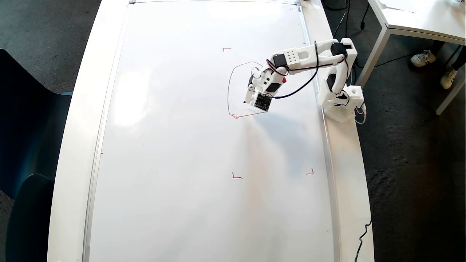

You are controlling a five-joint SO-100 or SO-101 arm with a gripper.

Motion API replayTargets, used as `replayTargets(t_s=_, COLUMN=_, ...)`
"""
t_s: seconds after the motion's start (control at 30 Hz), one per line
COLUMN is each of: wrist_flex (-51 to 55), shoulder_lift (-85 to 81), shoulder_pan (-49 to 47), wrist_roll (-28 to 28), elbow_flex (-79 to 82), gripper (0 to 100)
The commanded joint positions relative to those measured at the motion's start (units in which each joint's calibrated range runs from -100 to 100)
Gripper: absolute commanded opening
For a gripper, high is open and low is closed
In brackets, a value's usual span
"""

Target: Draw on a whiteboard a robot head using a pen attached to the gripper

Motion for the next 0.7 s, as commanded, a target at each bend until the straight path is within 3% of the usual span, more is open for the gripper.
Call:
replayTargets(t_s=0.0, wrist_flex=-0.47, shoulder_lift=1.01, shoulder_pan=-0.28, wrist_roll=0.05, elbow_flex=-3.59, gripper=1)
replayTargets(t_s=0.67, wrist_flex=-4.81, shoulder_lift=5.96, shoulder_pan=-2.12, wrist_roll=0.11, elbow_flex=-3.14, gripper=1)
